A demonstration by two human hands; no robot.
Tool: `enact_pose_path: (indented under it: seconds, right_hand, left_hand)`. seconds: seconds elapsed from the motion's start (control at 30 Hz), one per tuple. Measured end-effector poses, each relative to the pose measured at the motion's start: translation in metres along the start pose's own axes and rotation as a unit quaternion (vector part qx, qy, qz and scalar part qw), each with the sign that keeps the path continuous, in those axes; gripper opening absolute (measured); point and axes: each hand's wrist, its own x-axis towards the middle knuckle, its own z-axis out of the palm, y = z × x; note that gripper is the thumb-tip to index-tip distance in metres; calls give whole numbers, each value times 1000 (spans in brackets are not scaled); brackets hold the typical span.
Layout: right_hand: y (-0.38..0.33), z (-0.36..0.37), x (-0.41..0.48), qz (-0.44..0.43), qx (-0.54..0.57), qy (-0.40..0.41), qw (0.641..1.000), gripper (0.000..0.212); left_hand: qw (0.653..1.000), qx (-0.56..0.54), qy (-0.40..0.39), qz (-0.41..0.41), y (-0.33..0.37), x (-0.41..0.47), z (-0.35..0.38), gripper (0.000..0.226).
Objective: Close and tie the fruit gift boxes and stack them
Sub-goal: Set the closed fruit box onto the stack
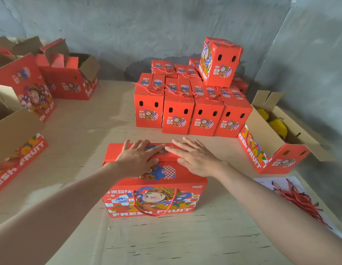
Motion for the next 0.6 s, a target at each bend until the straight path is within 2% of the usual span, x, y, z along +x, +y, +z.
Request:
enact_pose_path:
  seconds: [0.17,0.33,0.5,0.57,0.6]
  right_hand:
    - [-1,2,0,-15,11,11,1000,52]
    - [-7,8,-2,-2,6,53,999,50]
    - [-7,6,-1,11,33,54,998,50]
    - [-6,2,0,19,98,34,994,52]
    - [-4,-2,-2,29,164,28,986,56]
  left_hand:
    - [1000,-2,-10,-15,0,-1,0,54]
    - [997,6,-66,-46,21,19,-13,73]
    - [1000,-1,-14,-28,22,21,-4,68]
    - [1000,-4,-10,-21,22,20,-2,67]
    - [1000,-1,-7,-20,23,20,-2,65]
